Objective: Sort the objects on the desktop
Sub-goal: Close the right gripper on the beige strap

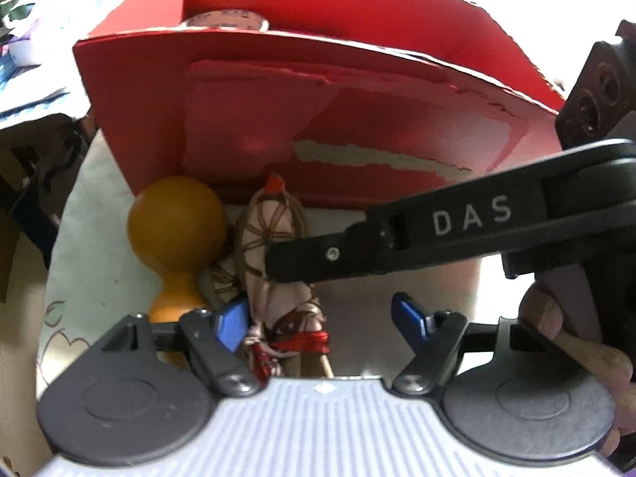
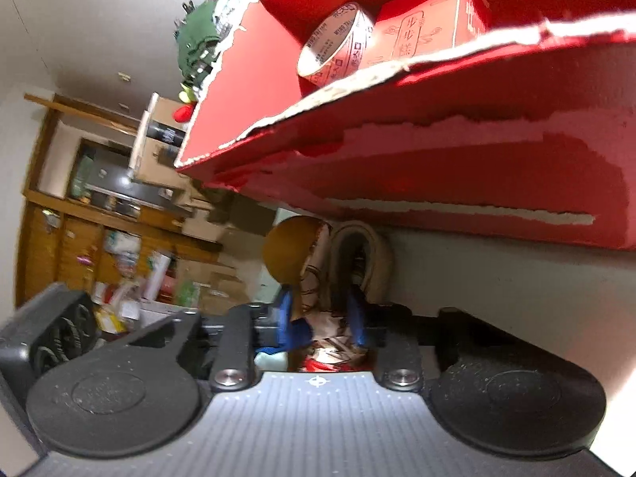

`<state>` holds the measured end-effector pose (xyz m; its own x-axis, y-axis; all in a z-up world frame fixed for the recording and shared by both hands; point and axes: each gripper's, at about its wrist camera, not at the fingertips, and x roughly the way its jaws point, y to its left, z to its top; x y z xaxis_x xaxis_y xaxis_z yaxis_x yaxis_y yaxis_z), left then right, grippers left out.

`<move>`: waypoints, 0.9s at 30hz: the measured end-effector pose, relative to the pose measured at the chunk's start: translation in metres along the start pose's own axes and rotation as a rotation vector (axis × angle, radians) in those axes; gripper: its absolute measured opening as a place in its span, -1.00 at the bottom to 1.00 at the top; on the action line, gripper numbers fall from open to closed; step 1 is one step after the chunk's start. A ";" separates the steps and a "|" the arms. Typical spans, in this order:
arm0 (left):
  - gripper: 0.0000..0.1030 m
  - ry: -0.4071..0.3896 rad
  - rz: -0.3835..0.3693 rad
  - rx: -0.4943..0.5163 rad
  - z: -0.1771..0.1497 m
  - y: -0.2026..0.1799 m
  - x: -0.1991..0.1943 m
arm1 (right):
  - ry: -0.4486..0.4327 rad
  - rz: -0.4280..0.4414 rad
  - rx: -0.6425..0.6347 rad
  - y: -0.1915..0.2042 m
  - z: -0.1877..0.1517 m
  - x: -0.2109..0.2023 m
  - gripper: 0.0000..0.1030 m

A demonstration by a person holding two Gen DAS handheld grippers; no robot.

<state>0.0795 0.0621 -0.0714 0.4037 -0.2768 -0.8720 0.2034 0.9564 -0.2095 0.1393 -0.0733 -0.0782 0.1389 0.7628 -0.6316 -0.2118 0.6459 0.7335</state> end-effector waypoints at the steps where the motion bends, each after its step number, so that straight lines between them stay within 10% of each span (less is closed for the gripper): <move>1: 0.48 0.000 -0.002 0.008 -0.001 -0.002 0.000 | 0.005 0.006 0.013 -0.001 0.001 0.001 -0.82; 27: 0.01 0.090 -0.175 0.377 0.023 -0.129 0.028 | -0.138 -0.097 0.245 -0.066 -0.031 -0.100 -0.87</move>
<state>0.0847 -0.0711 -0.0585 0.2583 -0.4068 -0.8763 0.5810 0.7901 -0.1955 0.1096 -0.1931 -0.0714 0.2806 0.6834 -0.6739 0.0469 0.6916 0.7208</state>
